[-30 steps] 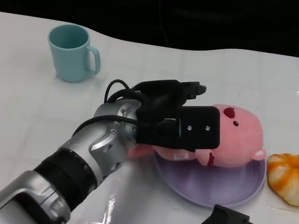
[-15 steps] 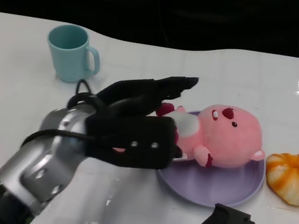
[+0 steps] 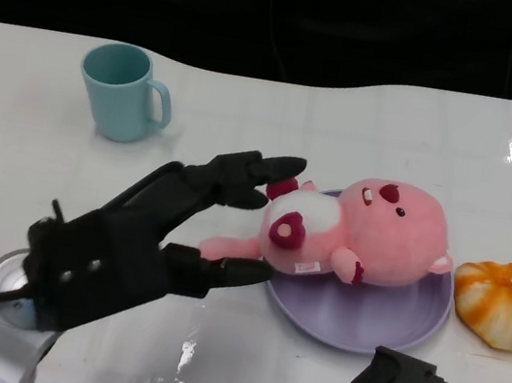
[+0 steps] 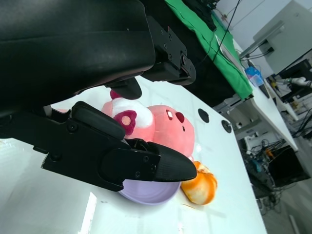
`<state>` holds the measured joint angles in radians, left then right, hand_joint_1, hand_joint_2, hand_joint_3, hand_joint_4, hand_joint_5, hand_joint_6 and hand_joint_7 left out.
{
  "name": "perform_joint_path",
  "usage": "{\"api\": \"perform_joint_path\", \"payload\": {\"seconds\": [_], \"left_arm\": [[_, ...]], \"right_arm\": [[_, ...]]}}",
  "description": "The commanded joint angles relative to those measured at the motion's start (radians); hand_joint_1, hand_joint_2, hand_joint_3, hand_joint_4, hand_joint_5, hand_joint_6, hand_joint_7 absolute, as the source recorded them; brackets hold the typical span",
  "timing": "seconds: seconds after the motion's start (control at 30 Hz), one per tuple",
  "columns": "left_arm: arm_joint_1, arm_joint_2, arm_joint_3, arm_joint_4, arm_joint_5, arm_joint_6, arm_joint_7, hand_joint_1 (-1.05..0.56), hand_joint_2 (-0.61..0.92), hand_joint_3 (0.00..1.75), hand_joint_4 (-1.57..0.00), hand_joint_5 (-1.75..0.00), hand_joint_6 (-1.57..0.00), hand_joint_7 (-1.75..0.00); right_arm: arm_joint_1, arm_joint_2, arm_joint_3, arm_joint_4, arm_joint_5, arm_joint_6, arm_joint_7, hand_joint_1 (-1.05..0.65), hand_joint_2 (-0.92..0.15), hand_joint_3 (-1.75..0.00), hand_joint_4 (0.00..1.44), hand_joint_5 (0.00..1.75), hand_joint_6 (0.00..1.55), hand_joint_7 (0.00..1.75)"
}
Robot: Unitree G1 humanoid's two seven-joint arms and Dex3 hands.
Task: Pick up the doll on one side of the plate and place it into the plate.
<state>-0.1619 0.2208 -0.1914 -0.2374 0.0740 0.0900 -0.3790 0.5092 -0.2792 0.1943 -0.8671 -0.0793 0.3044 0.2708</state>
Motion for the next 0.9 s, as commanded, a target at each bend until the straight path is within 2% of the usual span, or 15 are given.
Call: {"api": "perform_joint_path", "payload": {"seconds": [0.03,0.17,0.2,0.23,0.3,0.33,0.5,0.6,0.67,0.9], "left_arm": [[0.056,0.000,0.041,-0.056,-0.057,-0.003,0.001,-0.62,0.92,0.24,-0.14,-0.99,-0.44,-0.19],[0.150,-0.041,0.078,-0.114,-0.129,-0.022,0.031,-0.41,0.92,0.16,-0.32,-1.01,-0.59,-0.25],[0.177,-0.051,0.086,-0.131,-0.147,-0.026,0.036,-0.33,0.92,0.16,-0.43,-1.04,-0.67,-0.29],[0.208,-0.065,0.094,-0.153,-0.168,-0.023,0.045,-0.28,0.88,0.25,-0.53,-1.06,-0.73,-0.34],[0.260,-0.086,0.103,-0.205,-0.207,0.009,0.060,-0.17,0.56,0.91,-0.69,-1.11,-0.82,-0.51],[0.291,-0.090,0.105,-0.237,-0.223,0.030,0.066,-0.15,0.51,1.05,-0.74,-1.13,-0.85,-0.57],[0.421,-0.107,0.101,-0.382,-0.303,0.152,0.102,-0.11,0.45,1.34,-0.83,-1.31,-0.86,-0.91],[0.505,-0.121,0.093,-0.479,-0.361,0.249,0.142,-0.11,0.42,1.44,-0.82,-1.50,-0.80,-1.16],[0.545,-0.133,0.099,-0.525,-0.416,0.305,0.164,-0.11,0.44,1.43,-0.79,-1.63,-0.75,-1.31],[0.590,-0.120,0.129,-0.574,-0.497,0.391,0.195,-0.10,0.47,1.35,-0.83,-1.74,-0.80,-1.44]], "right_arm": [[-0.005,-0.007,-0.006,0.006,0.003,-0.005,0.000,-0.26,-0.92,-0.36,0.66,1.59,0.59,1.29],[-0.007,-0.007,-0.003,0.001,0.002,0.001,0.000,-0.26,-0.92,-0.36,0.65,1.59,0.59,1.29],[-0.007,-0.006,-0.002,0.001,0.003,0.001,0.000,-0.25,-0.92,-0.36,0.65,1.59,0.59,1.29],[-0.007,-0.007,-0.002,0.002,0.002,-0.002,0.000,-0.25,-0.92,-0.36,0.65,1.59,0.59,1.29],[-0.007,-0.008,0.000,0.003,-0.001,-0.006,0.000,-0.25,-0.92,-0.36,0.65,1.59,0.59,1.29],[-0.008,-0.007,0.001,0.003,-0.003,-0.005,-0.001,-0.26,-0.92,-0.36,0.66,1.59,0.59,1.29],[-0.010,-0.004,0.002,0.003,0.000,-0.003,-0.003,-0.26,-0.92,-0.36,0.66,1.59,0.59,1.30],[-0.013,-0.004,0.001,0.003,-0.001,0.001,-0.003,-0.27,-0.92,-0.36,0.65,1.59,0.59,1.29],[-0.014,-0.004,0.001,0.006,-0.002,-0.004,-0.003,-0.26,-0.92,-0.36,0.65,1.59,0.59,1.29],[-0.017,-0.005,-0.005,0.010,0.002,-0.005,-0.001,-0.26,-0.92,-0.36,0.66,1.58,0.59,1.29]]}}
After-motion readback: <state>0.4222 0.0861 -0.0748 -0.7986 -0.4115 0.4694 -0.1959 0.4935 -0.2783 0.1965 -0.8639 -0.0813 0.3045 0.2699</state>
